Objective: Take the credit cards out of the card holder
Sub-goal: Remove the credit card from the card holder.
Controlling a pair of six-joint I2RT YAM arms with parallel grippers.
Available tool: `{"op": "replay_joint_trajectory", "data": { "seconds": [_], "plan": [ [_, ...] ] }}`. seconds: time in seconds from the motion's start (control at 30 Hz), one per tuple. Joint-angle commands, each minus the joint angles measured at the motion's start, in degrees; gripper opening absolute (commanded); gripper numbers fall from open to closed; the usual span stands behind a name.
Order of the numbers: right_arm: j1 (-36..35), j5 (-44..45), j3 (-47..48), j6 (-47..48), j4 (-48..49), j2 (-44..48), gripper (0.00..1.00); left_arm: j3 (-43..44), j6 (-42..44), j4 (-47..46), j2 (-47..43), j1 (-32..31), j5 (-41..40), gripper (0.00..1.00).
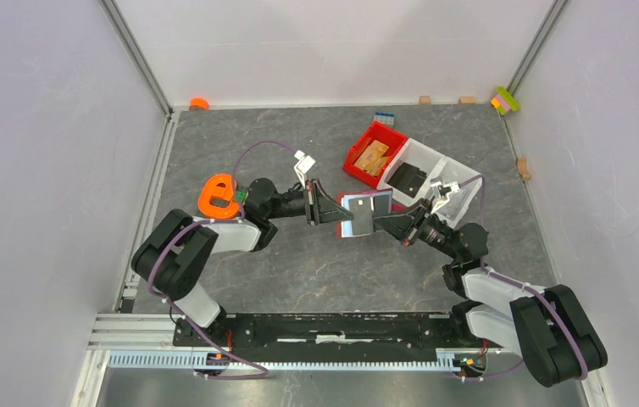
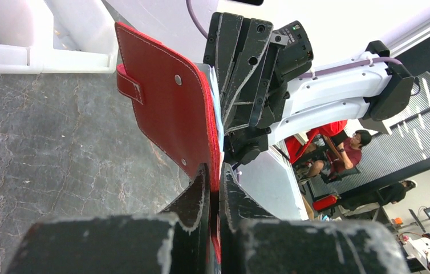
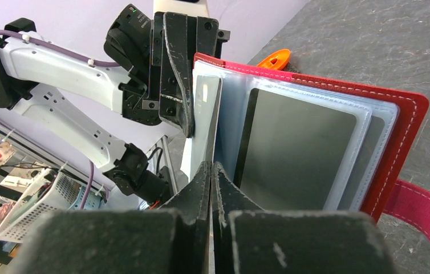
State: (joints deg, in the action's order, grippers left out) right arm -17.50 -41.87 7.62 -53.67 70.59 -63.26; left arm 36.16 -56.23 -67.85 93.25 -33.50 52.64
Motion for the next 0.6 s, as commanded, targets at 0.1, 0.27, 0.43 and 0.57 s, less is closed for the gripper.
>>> {"op": "replay_joint_trajectory", "data": {
  "seconds": [0.1,0.27,0.43,0.57],
  "plan": [
    [-0.2,-0.5,2.1,0.6,3.2,-0.2,0.16,0.9,-2.5,-6.5,1.0,-0.4,1.8,0.02],
    [-0.5,-1.8,2.0,-1.3,7.1,-1.3,0.20,1.5,-5.4,-10.0,2.3,-0.7,3.0,0.02],
    [-0.9,-2.7,1.8,-3.2,11.3,-2.8,0.16,1.7,-7.1,-12.5,3.1,-0.8,3.6,0.02],
    [-1.0,-3.0,1.9,-3.9,12.0,-3.3,0.16,1.6,-7.0,-12.5,2.8,-0.9,3.7,0.02]
  ]
}}
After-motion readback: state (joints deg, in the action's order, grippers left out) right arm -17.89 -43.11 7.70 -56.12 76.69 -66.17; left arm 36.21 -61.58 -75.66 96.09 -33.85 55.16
